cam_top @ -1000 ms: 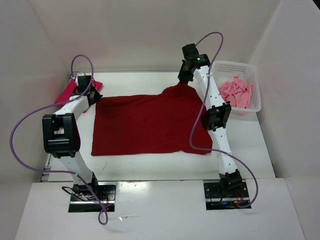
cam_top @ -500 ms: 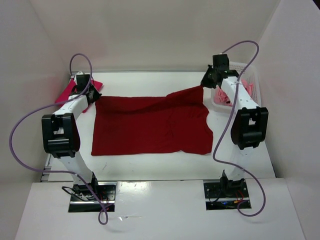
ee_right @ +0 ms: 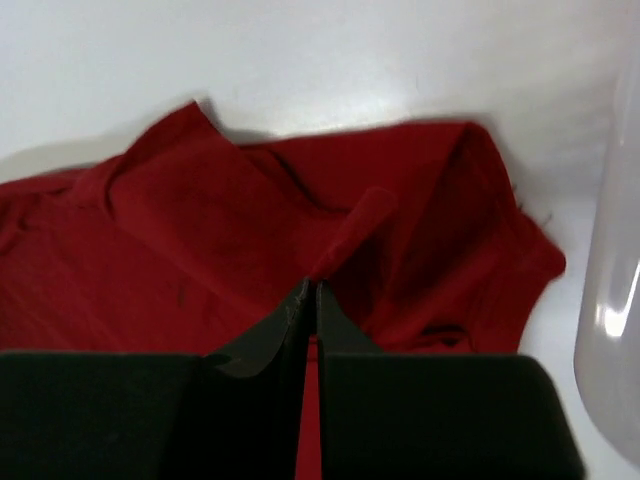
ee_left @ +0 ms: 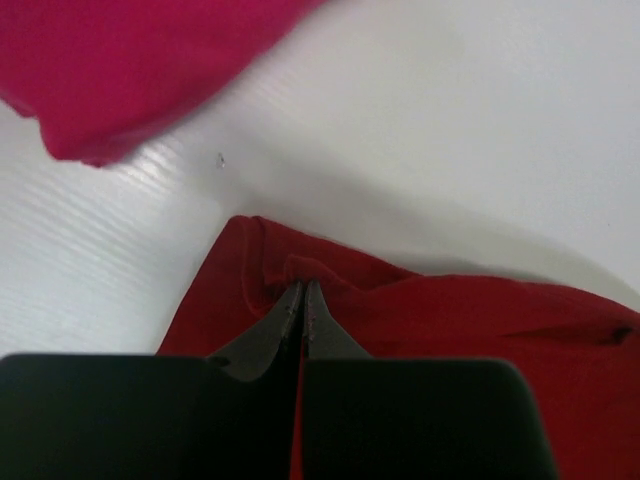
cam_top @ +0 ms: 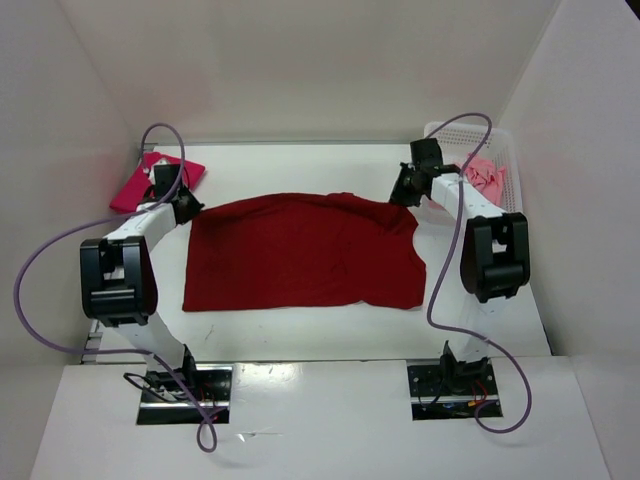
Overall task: Fold and stack the t-shirts
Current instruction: Fold the other side of the tshirt into a rectangle
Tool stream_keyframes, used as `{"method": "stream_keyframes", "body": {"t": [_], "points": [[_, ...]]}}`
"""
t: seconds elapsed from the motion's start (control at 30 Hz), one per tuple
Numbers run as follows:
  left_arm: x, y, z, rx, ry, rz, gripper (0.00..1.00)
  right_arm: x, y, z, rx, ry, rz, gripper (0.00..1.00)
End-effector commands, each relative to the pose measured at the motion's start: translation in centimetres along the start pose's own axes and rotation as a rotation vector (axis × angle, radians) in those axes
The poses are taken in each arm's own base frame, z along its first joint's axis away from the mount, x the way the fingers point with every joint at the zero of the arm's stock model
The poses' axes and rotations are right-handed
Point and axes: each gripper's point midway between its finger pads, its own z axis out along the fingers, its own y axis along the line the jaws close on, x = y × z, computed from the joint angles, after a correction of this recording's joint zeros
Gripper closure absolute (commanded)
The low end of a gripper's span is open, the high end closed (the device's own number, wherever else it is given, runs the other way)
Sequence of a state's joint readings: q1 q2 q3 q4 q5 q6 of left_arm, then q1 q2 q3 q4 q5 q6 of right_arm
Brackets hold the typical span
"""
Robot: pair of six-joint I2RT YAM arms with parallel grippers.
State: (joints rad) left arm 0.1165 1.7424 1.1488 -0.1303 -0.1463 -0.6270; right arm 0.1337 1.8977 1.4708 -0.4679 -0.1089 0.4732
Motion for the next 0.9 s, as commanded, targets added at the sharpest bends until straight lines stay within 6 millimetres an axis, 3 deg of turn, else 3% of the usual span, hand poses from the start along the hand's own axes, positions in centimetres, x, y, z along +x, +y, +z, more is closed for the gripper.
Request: {"method": "stream_keyframes", "body": {"t": [0.0,0.13,0.3,0.43,0.53,0.6,0.67,0.7,0.87], "points": [[-2.9,-1.4,-3.3,0.072,-0.098,-0.042,1.00,-2.0,2.0,-3.9,-0.059,-0.126,-0.006,0.90],[-2.7,-1.3,-5.0,0.094,-0.113,-0.067,1.00,-0.2,0.6,-5.3,-0.018,-0.112,0.025,0.89],[-2.0,-1.1,-7.7,0.130,-0.120,-0.086,1.00,0.7,0.1,-8.9,-0.004,-0.145,0.076,0.89],[-0.6,-0.3,-8.2,0.121,-0.089,-0.071,1.00,3.4,-0.8,-9.4,0.003,-0.093,0.115,0.89],[-0.5,0.8,-8.6,0.106,-0.099,-0.076,1.00,5.4,-1.6,-9.6,0.008,-0.062,0.126,0.89],[-0.2,1.1,-8.7,0.104,-0.098,-0.066,1.00,5.0,-1.6,-9.3,-0.011,-0.079,0.130,0.86],[0.2,1.3,-8.6,0.099,-0.089,-0.065,1.00,5.6,-2.2,-7.2,0.011,-0.046,0.134,0.79],[0.3,1.1,-8.6,0.109,-0.082,-0.064,1.00,4.3,-1.5,-7.0,0.003,-0.057,0.133,0.78],[0.5,0.8,-8.5,0.126,-0.071,-0.072,1.00,3.3,-2.5,-4.1,0.053,-0.070,0.160,0.65]]}}
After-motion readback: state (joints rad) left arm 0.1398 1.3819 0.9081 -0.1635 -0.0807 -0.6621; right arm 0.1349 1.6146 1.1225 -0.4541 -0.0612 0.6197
